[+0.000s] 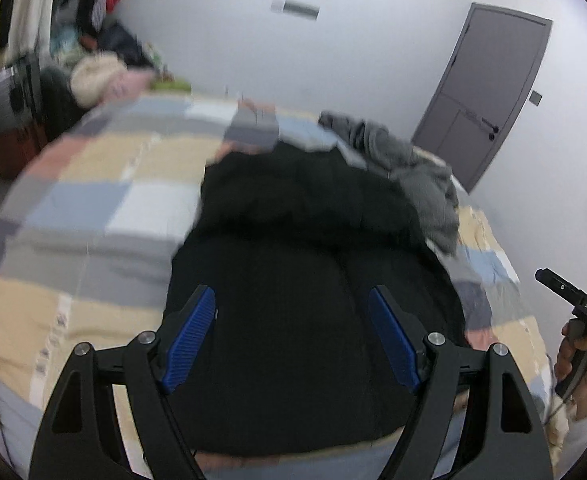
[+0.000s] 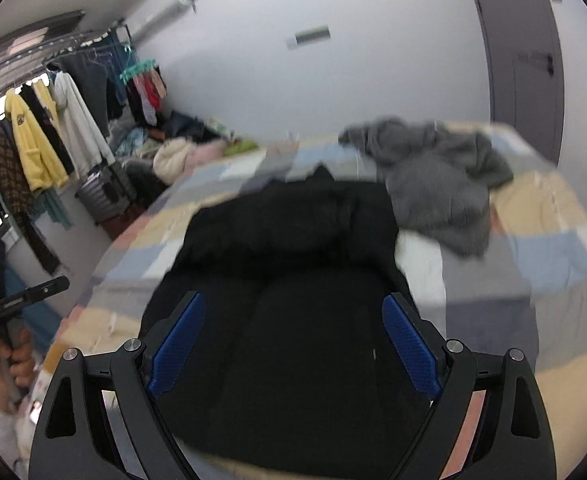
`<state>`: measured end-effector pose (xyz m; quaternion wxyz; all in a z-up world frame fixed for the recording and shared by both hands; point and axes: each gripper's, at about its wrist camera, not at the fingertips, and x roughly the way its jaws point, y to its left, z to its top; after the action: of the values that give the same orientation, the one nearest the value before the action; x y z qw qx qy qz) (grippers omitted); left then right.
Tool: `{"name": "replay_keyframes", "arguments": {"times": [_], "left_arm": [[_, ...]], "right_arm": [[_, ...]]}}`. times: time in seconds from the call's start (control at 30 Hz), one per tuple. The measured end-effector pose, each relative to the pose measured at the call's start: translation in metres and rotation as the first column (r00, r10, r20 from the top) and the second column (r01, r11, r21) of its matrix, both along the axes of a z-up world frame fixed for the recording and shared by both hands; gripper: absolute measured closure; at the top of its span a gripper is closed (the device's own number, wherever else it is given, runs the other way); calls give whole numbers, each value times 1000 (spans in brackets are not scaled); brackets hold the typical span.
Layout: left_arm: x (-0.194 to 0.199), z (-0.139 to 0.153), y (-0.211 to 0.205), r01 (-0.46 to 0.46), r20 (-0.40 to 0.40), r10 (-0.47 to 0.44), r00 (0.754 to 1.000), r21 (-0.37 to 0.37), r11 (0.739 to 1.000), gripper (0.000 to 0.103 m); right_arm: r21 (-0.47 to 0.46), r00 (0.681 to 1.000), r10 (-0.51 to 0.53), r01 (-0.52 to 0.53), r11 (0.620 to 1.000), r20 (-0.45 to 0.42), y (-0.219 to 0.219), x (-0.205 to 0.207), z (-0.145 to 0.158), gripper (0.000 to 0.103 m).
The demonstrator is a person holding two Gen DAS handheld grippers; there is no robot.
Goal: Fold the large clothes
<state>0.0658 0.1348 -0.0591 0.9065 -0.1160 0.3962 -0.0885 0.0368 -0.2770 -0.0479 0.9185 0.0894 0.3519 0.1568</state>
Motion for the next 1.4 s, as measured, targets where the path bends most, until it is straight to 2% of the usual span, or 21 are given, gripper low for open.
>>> {"name": "replay_keyframes", "arguments": {"times": [0.1,0.23,0.37,0.5,0.57,0.67,0.8,0.9,1.1,1.17,1.27,1.33,1.4], "left_arm": [[2,-24,24,-12,-76,9,997,-27,1000,24],[6,-66,59,-45,-197,22,980,-110,993,24],[11,-112,83,-76,-322,16,947,-174,982,24],[17,-154,94,-104,-448,-18,894,-245,964,24],[20,-161,96,-120,-471,-24,882,-273,954,24],[29,-171,96,-122,-511,-24,859,-249,961,24],[42,-197,93,-125,-588,-35,808,-230,965,24],[50,-215,94,-140,-636,-57,770,-255,957,24],[59,-243,95,-173,-683,-89,725,-306,936,22],[61,-249,94,-177,-692,-97,716,-314,933,20],[62,-255,90,-174,-695,-112,710,-327,929,17],[63,-252,85,-142,-677,-145,722,-350,926,17],[61,-243,75,-81,-635,-216,742,-404,911,18]], "right_arm": [[22,996,25,-24,999,-80,-18,-2,-22,13],[78,981,58,-44,996,-186,-39,2,-54,13],[119,948,100,-66,991,-302,-57,12,-94,13],[168,912,131,-69,983,-389,-74,24,-127,13],[190,892,140,-63,980,-430,-81,31,-143,13],[208,865,149,-54,977,-479,-87,39,-164,13],[232,845,160,-43,972,-510,-95,47,-181,13],[237,823,167,-41,971,-543,-100,55,-195,13],[258,790,158,0,966,-592,-115,63,-218,13],[303,777,181,14,953,-603,-119,65,-226,13],[416,767,233,48,908,-597,-119,66,-227,12],[447,775,278,7,894,-567,-114,66,-217,12],[469,781,322,-42,882,-536,-108,63,-203,12]]}}
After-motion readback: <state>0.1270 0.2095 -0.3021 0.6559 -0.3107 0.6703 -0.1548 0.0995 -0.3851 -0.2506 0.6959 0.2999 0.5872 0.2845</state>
